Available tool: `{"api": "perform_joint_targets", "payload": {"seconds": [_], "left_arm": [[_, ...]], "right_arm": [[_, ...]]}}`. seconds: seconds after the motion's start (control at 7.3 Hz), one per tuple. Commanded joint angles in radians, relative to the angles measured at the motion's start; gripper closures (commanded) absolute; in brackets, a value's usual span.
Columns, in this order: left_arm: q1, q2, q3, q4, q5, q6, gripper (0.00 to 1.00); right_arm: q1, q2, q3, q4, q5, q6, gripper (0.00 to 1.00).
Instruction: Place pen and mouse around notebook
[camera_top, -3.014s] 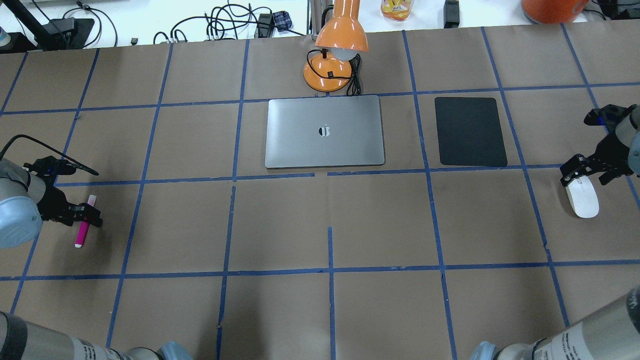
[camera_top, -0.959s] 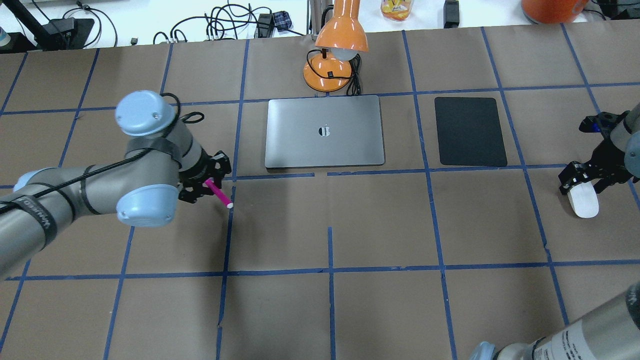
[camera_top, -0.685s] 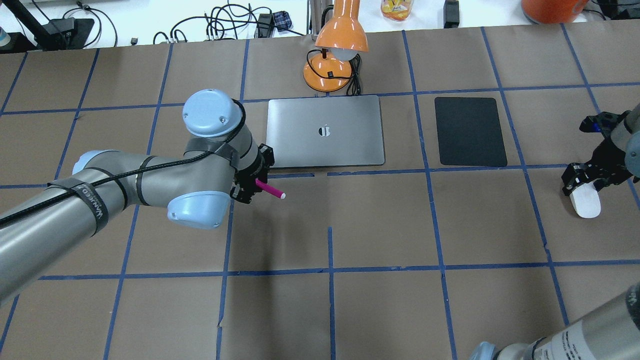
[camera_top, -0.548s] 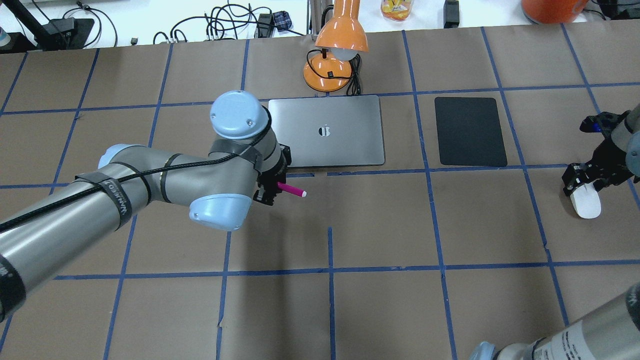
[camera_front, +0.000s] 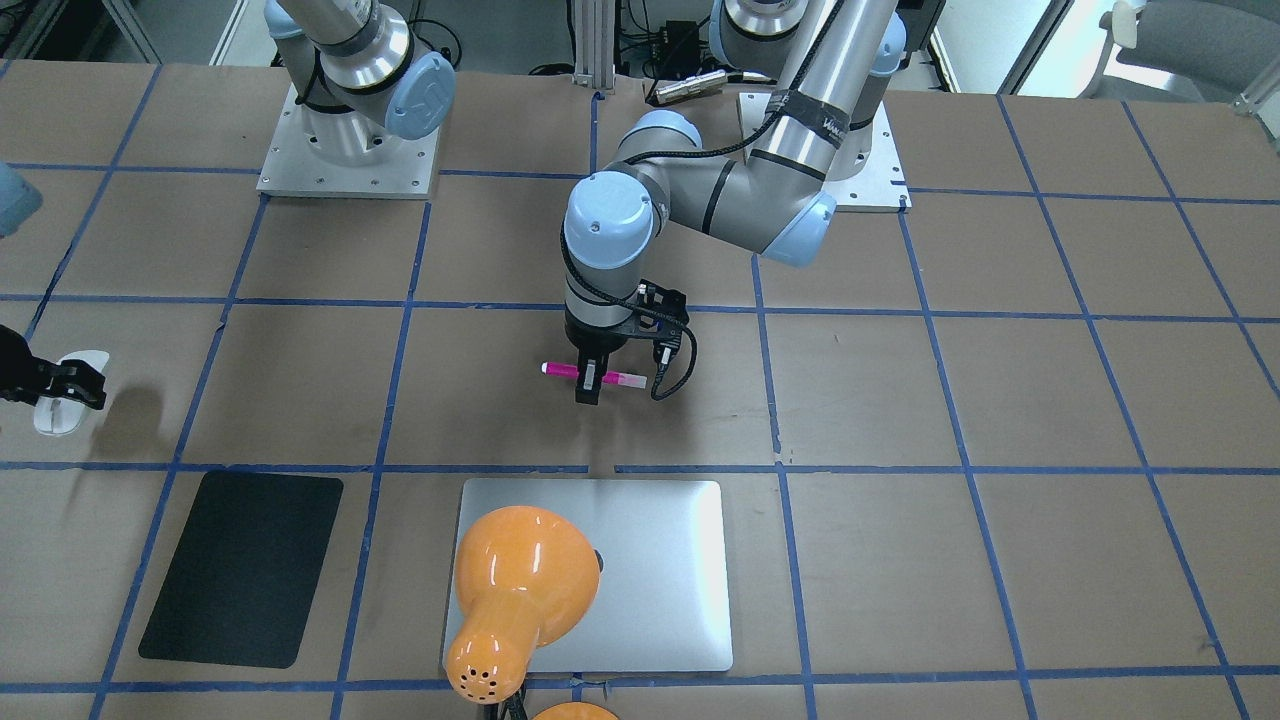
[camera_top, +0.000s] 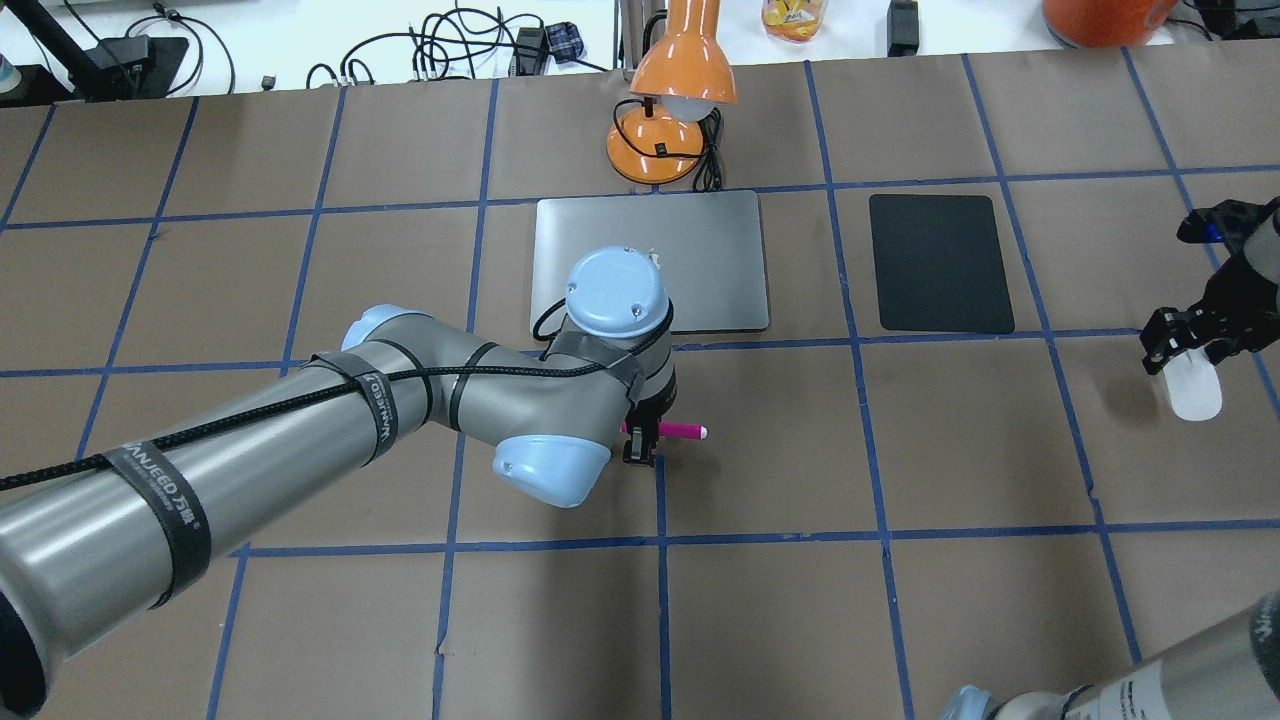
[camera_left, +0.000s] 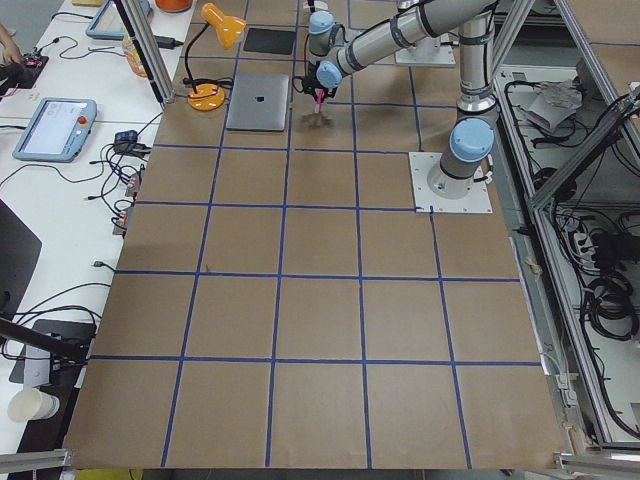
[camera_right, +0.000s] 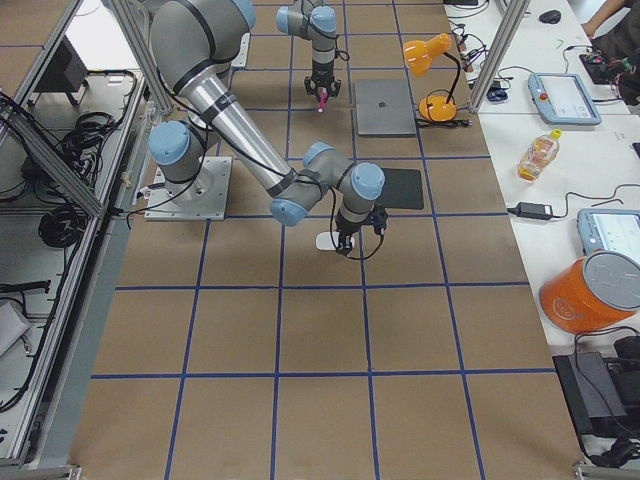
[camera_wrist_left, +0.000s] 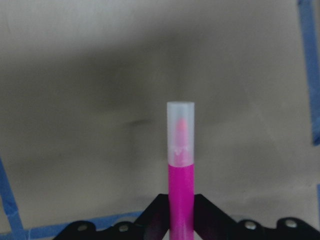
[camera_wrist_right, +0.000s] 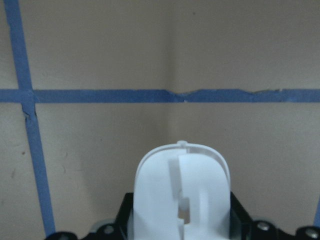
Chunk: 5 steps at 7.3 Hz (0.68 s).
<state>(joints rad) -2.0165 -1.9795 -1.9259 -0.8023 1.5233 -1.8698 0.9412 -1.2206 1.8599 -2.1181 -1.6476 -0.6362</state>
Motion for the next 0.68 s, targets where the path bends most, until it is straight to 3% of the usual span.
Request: {"api": "perform_joint_targets", "payload": {"seconds": [0.0, 0.27, 0.41, 0.55], "left_arm": [[-0.004, -0.002, 0.016, -0.011, 0.006, 0.000, 0.00], [0.030, 0.057, 0.031, -0.075, -0.008, 0.383, 0.00], [0.100, 0.101, 0.115, -0.198, -0.120, 0.497, 0.00], [0.134, 0.147, 0.213, -0.379, -0.158, 0.788, 0.00]], "right_arm": [[0.054, -0.027, -0.042, 0.023, 0.012, 0.056, 0.76], [0.161, -0.017, -0.089, 0.020, 0.022, 0.191, 0.77], [0.213, 0.008, -0.128, 0.015, 0.026, 0.264, 0.77], [0.261, 0.054, -0.184, 0.017, 0.046, 0.344, 0.76]]}}
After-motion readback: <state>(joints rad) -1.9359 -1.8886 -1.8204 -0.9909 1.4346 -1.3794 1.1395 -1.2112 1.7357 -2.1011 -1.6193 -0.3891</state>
